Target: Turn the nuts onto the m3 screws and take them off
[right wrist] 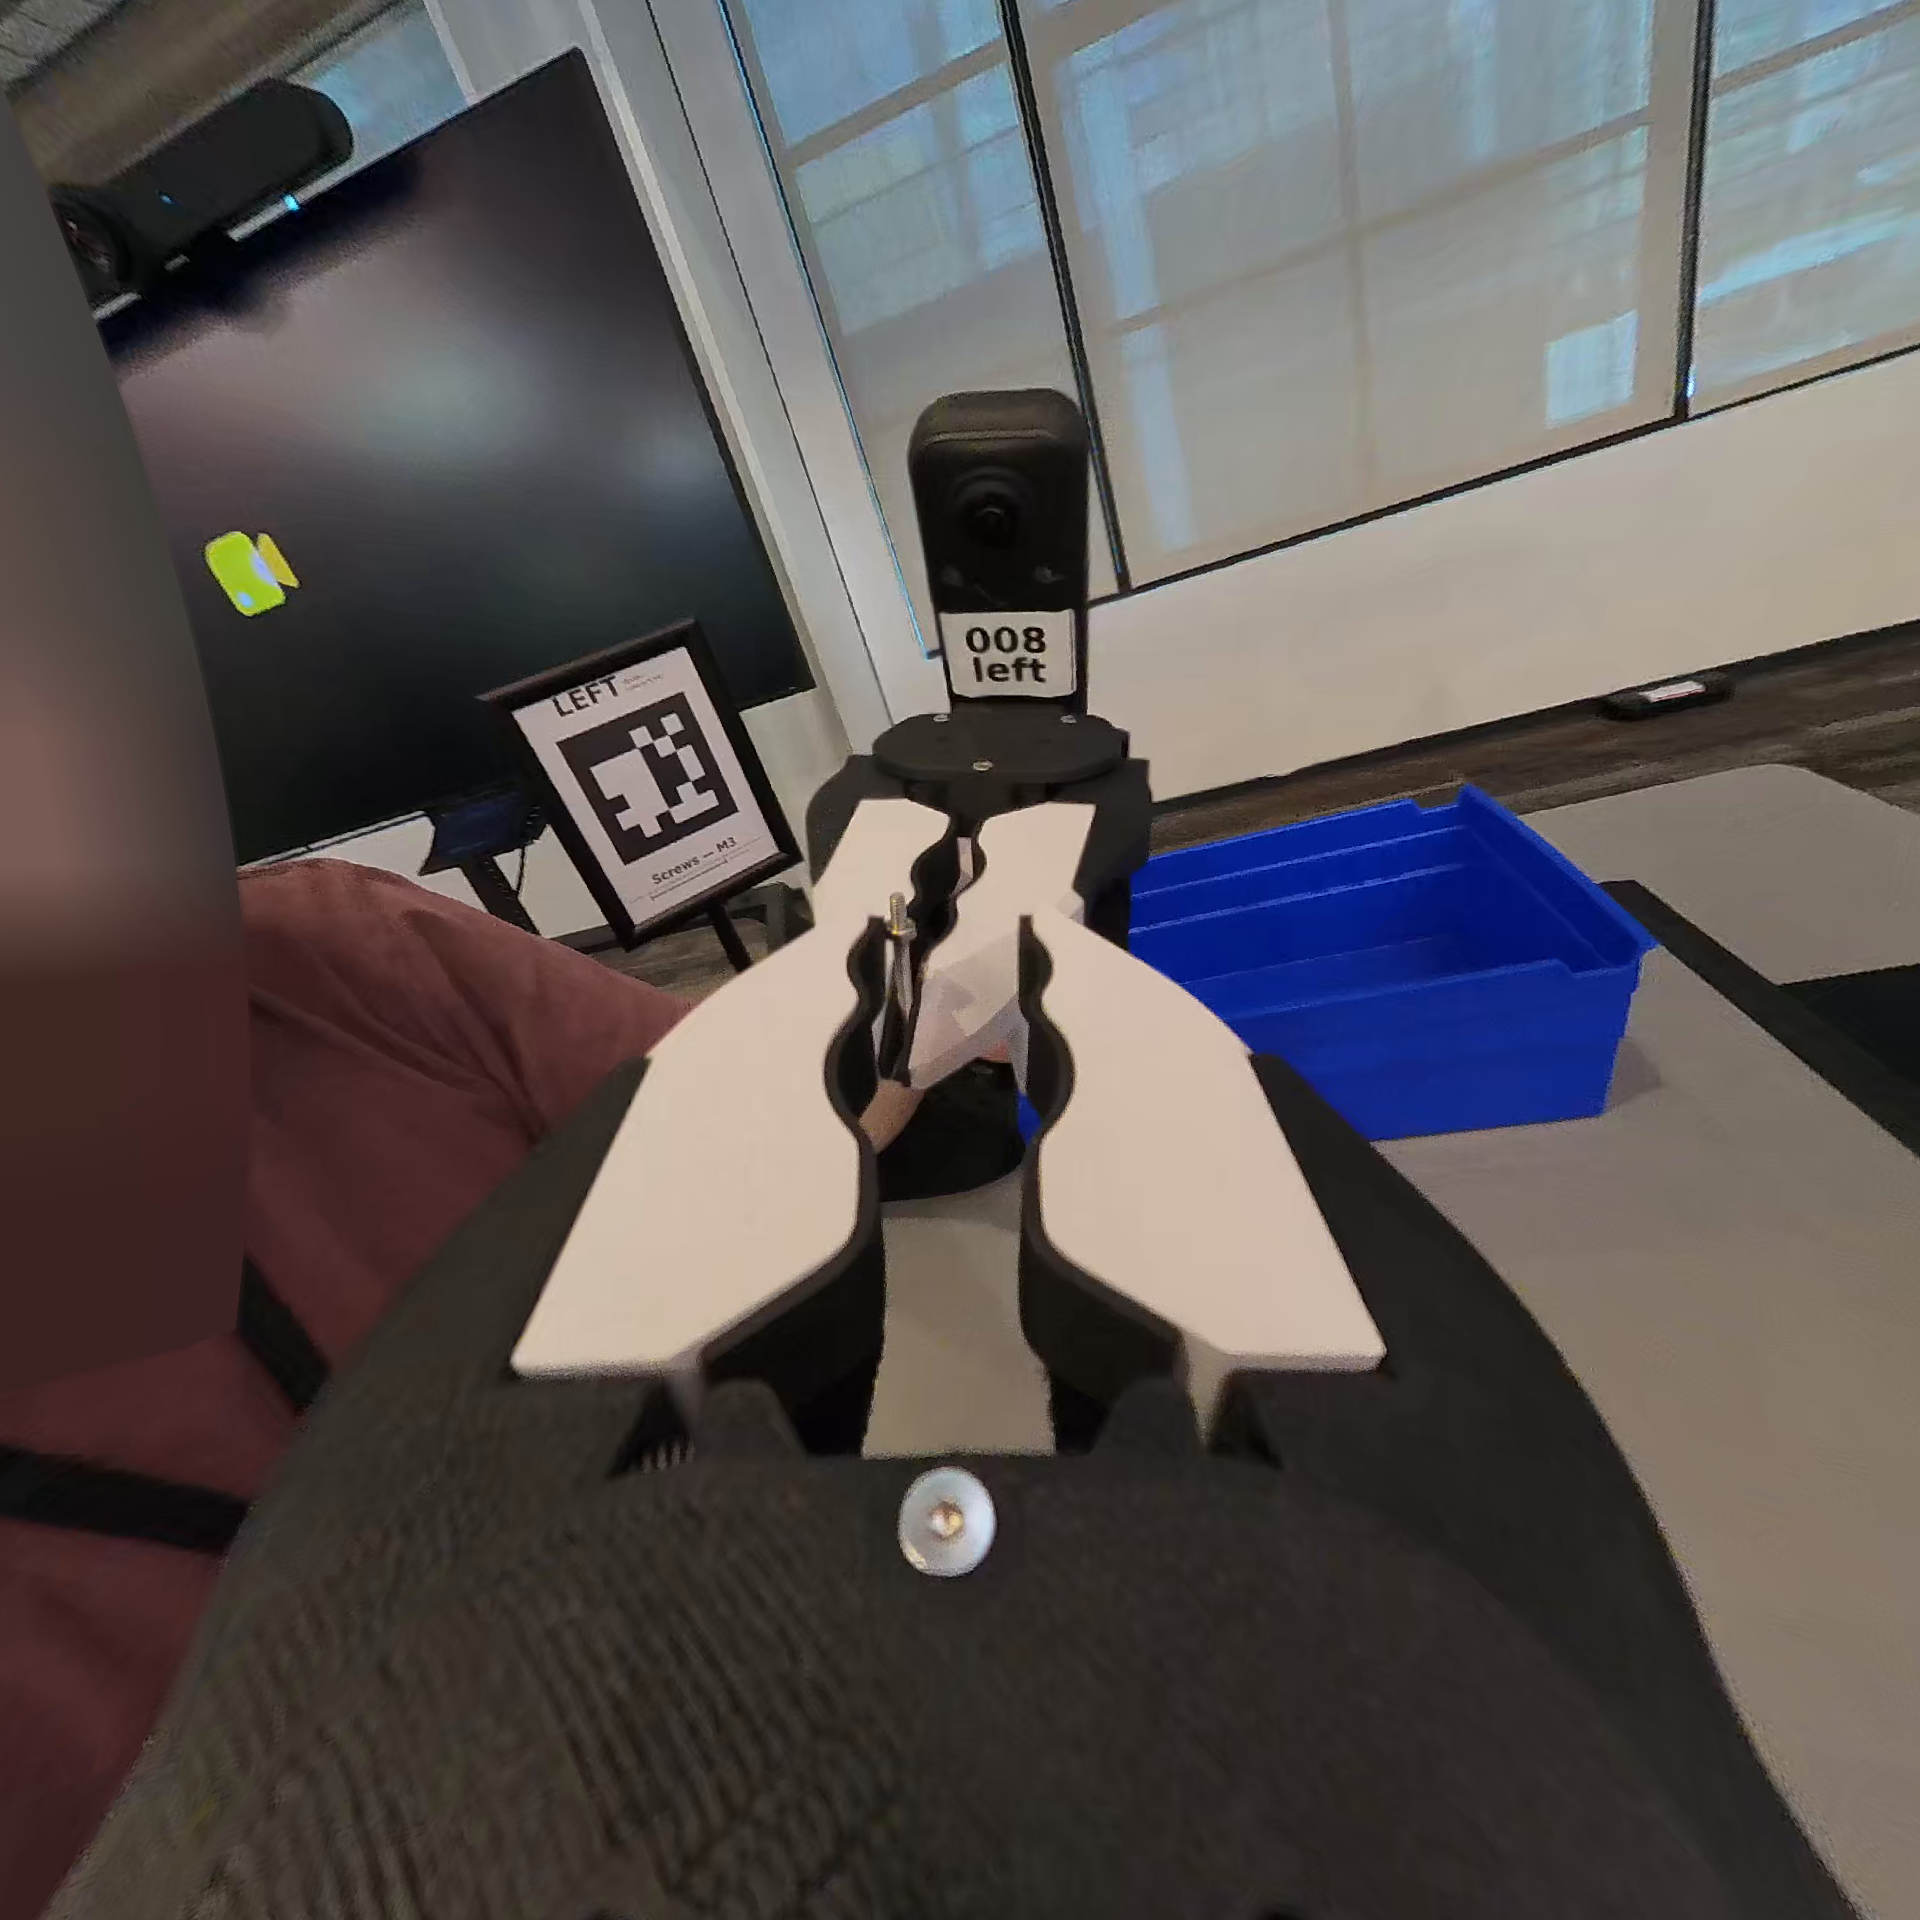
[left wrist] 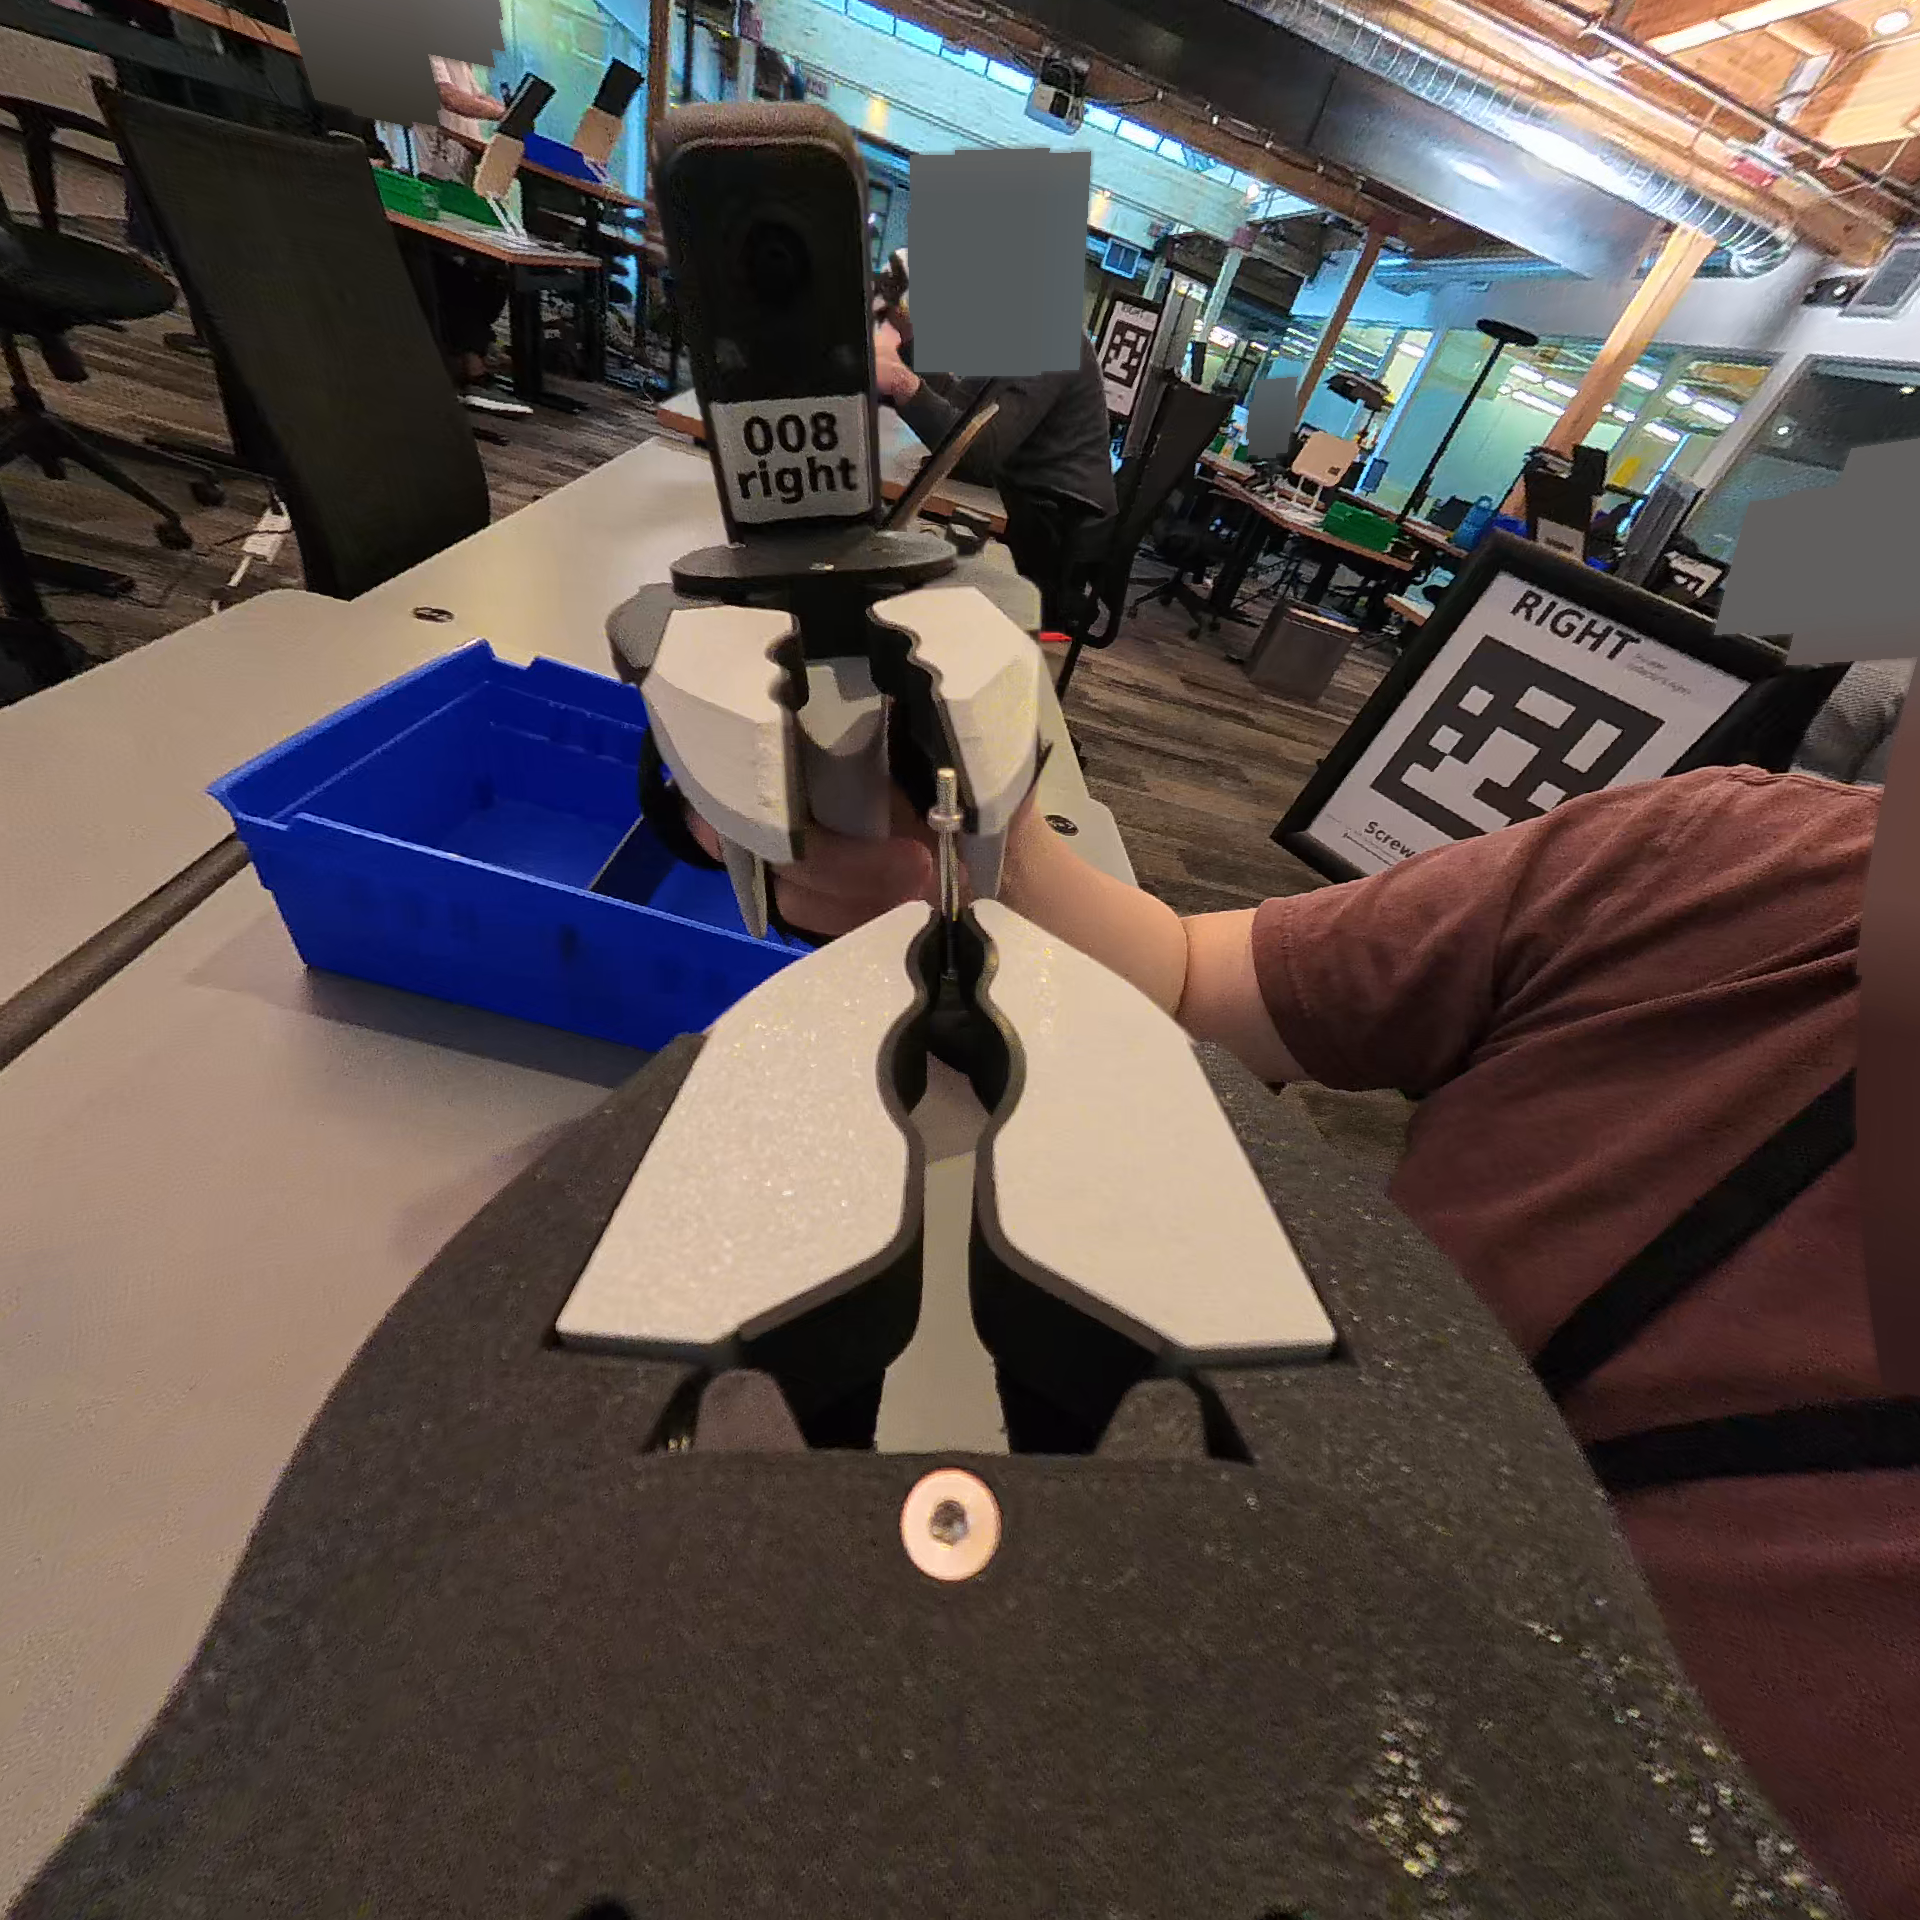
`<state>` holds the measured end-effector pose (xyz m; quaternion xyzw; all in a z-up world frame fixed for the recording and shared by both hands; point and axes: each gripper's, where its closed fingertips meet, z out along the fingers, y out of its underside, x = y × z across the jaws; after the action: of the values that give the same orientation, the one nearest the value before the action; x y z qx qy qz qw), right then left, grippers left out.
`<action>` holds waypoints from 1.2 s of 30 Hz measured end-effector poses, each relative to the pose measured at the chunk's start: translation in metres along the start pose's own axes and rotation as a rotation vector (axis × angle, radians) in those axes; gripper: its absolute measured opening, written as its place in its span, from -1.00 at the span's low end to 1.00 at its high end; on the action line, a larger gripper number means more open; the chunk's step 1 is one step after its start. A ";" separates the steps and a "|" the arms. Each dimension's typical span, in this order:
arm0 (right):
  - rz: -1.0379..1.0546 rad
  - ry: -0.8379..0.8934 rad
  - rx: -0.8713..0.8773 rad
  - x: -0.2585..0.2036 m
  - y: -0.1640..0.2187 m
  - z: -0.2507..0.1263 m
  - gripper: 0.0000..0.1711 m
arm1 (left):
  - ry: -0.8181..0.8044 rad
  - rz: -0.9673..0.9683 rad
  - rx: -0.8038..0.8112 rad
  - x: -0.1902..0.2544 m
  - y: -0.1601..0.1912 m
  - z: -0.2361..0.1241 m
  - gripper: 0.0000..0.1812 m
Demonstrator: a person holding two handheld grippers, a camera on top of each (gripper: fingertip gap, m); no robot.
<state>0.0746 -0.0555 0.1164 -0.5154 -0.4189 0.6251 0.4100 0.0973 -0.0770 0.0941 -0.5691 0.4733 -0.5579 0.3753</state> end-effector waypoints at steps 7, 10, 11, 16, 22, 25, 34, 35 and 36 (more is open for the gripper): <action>0.002 -0.043 0.028 -0.009 -0.005 -0.001 -0.79 | 0.012 0.000 -0.004 0.002 0.000 0.000 -0.98; 0.014 -0.043 -0.001 -0.008 0.001 0.004 -0.78 | 0.024 0.000 -0.003 0.005 -0.001 0.001 -0.98; 0.016 -0.037 -0.001 -0.005 0.001 0.003 -0.74 | 0.005 0.008 -0.005 0.003 0.000 0.001 -0.98; 0.040 -0.044 0.047 0.000 -0.007 -0.008 -0.80 | -0.003 0.015 0.005 0.003 -0.003 -0.002 -0.98; 0.012 -0.082 0.030 -0.012 -0.004 0.000 -0.79 | 0.016 0.007 -0.005 0.005 -0.001 0.001 -0.98; 0.016 -0.074 0.027 -0.008 -0.003 -0.002 -0.77 | 0.002 0.021 -0.010 0.005 0.000 0.002 -0.98; -0.043 -0.060 -0.001 -0.017 -0.002 0.005 -0.78 | 0.010 0.018 -0.005 0.007 -0.002 0.001 -0.98; -0.059 -0.043 -0.012 -0.016 0.000 0.007 -0.77 | 0.014 0.019 -0.009 0.008 -0.001 0.002 -0.98; -0.075 -0.023 -0.010 -0.013 0.000 0.007 -0.77 | 0.016 0.022 -0.011 0.009 -0.001 0.003 -0.98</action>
<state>0.0699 -0.0689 0.1214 -0.4939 -0.4457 0.6132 0.4259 0.0996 -0.0854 0.0971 -0.5615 0.4855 -0.5557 0.3743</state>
